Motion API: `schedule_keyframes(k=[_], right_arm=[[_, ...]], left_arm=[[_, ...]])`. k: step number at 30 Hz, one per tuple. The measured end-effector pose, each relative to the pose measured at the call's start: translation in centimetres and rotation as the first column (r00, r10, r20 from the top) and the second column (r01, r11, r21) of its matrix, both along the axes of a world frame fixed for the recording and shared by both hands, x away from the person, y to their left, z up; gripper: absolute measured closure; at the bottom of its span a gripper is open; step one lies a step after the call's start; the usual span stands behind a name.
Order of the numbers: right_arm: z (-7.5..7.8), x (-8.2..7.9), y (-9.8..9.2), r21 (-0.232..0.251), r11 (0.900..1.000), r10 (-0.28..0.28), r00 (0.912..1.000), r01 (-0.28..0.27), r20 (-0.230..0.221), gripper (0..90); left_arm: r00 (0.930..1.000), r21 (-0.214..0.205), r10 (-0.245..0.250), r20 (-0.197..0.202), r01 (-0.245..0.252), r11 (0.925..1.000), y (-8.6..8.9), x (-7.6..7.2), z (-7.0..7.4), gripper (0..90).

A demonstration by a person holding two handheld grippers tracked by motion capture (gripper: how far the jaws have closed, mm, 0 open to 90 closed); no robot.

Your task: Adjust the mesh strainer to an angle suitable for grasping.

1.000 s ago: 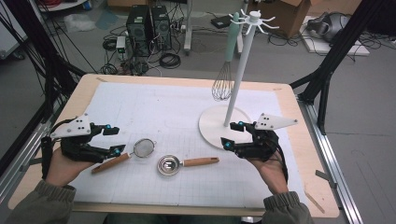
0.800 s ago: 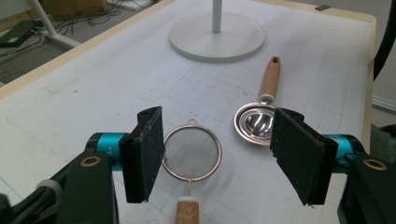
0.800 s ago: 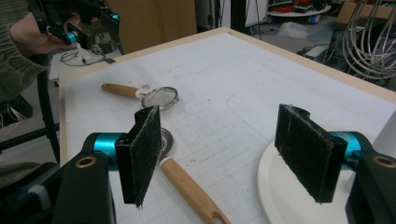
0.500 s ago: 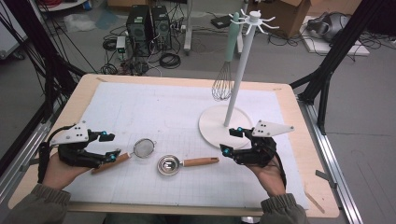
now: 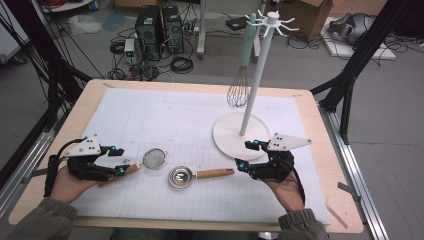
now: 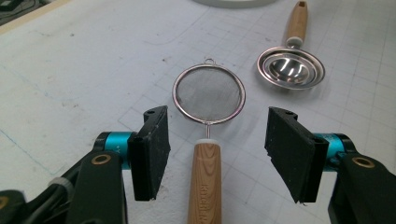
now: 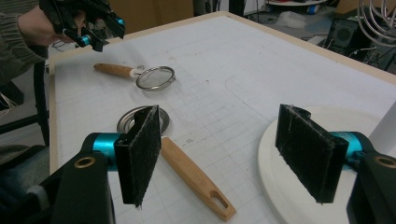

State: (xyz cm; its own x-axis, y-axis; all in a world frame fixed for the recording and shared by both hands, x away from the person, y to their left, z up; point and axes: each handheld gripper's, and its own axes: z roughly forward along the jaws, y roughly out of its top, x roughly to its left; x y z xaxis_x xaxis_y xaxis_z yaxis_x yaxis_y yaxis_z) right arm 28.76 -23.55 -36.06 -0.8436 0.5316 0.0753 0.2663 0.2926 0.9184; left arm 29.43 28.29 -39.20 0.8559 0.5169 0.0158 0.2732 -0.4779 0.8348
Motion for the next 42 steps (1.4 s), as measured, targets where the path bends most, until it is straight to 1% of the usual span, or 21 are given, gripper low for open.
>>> schedule_keyframes(k=[2, 5, 6, 10, 11, 16, 18, 21, 33, 38, 42], right_arm=[[-0.2, 0.0, -0.1, 0.002, 1.0, -0.001, 1.0, 0.001, -0.007, 30.5], [-0.5, 0.0, -0.3, -0.001, 1.0, -0.004, 1.0, 0.004, -0.004, 30.5], [-0.6, -0.1, -0.3, -0.001, 1.0, -0.009, 0.9999, 0.009, -0.009, 30.5], [-0.8, -0.1, -0.4, -0.003, 0.9999, -0.012, 0.9999, 0.012, 0.003, 30.5], [-0.8, -0.2, -0.4, -0.003, 0.9999, -0.011, 0.9999, 0.011, -0.005, 30.5], [-0.9, -0.3, -0.5, -0.008, 0.9999, -0.014, 0.9999, 0.014, -0.002, 30.5], [-1.0, -0.3, -0.5, -0.01, 0.9998, -0.015, 0.9999, 0.015, -0.001, 30.5], [-1.0, -0.3, -0.4, -0.014, 0.9998, -0.016, 0.9999, 0.016, -0.002, 30.5], [-1.1, -0.3, -0.4, -0.03, 0.9995, -0.013, 0.9999, 0.013, 0.009, 30.5], [-1.1, -0.3, -0.4, -0.028, 0.9995, -0.015, 0.9999, 0.015, 0.005, 30.5], [-1.1, -0.3, -0.5, -0.028, 0.9995, -0.015, 0.9999, 0.015, 0.006, 30.5]], left_arm=[[1.0, 0.006, 0.0, -0.006, 0.0, 1.0, 0.0, 0.1, -0.3, 41.3], [0.9999, 0.015, 0.002, -0.015, -0.002, 0.9999, 0.0, 0.4, -0.8, 42.0], [0.9999, 0.018, 0.003, -0.015, -0.003, 0.9998, -0.1, 0.4, -0.9, 42.0], [0.9998, 0.03, 0.001, -0.02, 0.0, 0.9996, -0.1, 0.6, -1.3, 43.4], [0.9997, 0.03, 0.005, -0.023, -0.004, 0.9995, -0.1, 0.6, -1.4, 43.5], [0.9997, 0.046, 0.0, -0.025, 0.001, 0.9989, -0.2, 0.8, -1.8, 45.0], [0.9996, 0.046, 0.0, -0.028, 0.001, 0.9989, -0.2, 0.8, -2.0, 45.4], [0.9994, 0.053, 0.0, -0.036, 0.002, 0.9986, -0.2, 0.9, -2.2, 45.6], [0.9992, 0.057, 0.0, -0.041, 0.002, 0.9984, -0.1, 0.9, -2.5, 46.5], [0.9991, 0.064, -0.002, -0.043, 0.005, 0.998, -0.2, 0.9, -2.7, 47.6], [0.9989, 0.077, -0.004, -0.047, 0.008, 0.997, -0.2, 1.0, -2.8, 48.5]])
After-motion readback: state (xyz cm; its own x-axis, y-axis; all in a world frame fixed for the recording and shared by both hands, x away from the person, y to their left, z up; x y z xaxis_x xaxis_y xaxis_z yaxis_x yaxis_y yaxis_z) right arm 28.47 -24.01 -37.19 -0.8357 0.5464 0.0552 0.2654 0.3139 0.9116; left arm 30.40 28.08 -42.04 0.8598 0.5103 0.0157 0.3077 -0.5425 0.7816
